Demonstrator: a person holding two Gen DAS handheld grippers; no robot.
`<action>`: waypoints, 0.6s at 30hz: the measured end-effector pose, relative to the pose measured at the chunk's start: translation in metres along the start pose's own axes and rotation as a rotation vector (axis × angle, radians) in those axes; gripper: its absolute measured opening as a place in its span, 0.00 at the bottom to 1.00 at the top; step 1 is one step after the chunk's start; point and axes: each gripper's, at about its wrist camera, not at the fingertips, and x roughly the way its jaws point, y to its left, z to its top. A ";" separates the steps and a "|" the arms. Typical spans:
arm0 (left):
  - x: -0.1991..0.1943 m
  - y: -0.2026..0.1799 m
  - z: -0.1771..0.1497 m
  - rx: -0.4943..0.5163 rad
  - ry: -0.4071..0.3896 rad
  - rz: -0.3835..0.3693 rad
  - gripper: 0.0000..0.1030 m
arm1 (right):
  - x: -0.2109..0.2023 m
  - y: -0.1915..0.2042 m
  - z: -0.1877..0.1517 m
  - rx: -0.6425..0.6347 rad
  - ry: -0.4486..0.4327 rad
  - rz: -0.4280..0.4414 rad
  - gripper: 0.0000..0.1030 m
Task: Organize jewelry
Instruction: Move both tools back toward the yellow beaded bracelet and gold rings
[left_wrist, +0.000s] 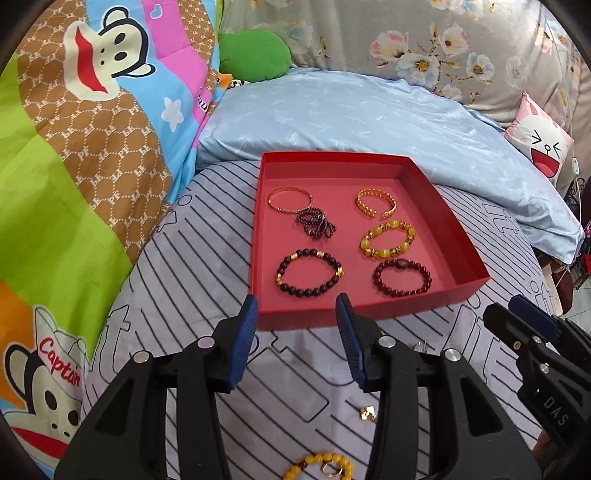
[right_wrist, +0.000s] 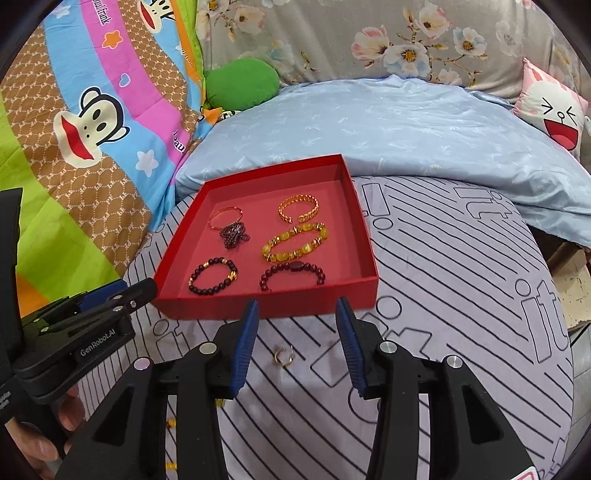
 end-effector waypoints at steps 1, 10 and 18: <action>-0.003 0.002 -0.004 -0.002 0.001 0.001 0.40 | -0.003 0.000 -0.004 -0.003 0.001 -0.001 0.41; -0.014 0.020 -0.057 -0.004 0.060 0.001 0.40 | -0.025 -0.009 -0.040 -0.006 0.017 -0.015 0.41; -0.015 0.021 -0.110 0.020 0.136 -0.009 0.40 | -0.029 -0.015 -0.072 0.010 0.065 -0.026 0.41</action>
